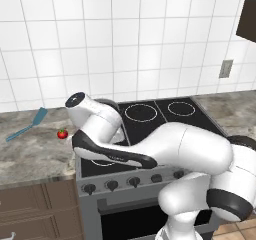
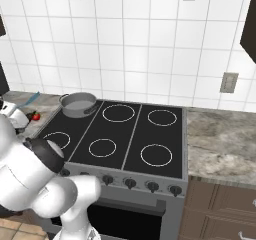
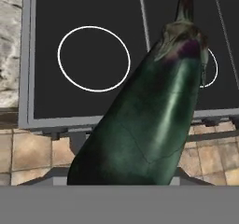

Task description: Put the eggplant and tomato in the pot. Retrieve the spatula and lightly stir the vegetables in the pot.

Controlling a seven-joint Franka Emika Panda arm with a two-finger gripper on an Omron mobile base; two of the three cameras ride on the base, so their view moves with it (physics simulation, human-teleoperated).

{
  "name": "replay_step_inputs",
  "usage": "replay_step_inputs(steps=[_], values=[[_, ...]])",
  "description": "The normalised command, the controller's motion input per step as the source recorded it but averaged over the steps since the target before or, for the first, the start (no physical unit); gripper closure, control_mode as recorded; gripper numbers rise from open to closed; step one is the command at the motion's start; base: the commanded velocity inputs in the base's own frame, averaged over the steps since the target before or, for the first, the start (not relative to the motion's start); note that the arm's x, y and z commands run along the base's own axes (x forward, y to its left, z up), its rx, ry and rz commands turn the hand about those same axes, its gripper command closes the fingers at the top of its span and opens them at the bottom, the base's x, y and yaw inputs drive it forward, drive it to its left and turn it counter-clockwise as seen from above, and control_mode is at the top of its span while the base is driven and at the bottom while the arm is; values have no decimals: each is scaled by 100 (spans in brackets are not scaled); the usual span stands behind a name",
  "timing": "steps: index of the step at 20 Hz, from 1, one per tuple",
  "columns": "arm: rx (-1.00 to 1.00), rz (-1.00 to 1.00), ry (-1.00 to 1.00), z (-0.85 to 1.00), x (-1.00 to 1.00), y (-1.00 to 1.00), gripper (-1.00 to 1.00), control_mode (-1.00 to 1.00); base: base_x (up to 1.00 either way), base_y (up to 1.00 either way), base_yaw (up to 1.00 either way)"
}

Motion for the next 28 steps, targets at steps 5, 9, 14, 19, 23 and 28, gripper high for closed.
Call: replay_step_inputs(steps=[5,9,14,19,23,28], values=[[9,37,5,10,68,-49,100,-100,0,0,0],[8,39,7,2,73,-42,100,-100,0,0,0],[6,40,17,5,79,-35,100,-100,0,0,0],[7,41,17,7,86,-36,100,-100,0,0,0],[3,37,16,1,77,-23,100,-100,0,0,0],[0,11,6,0,57,-11,100,-100,0,0,0]])
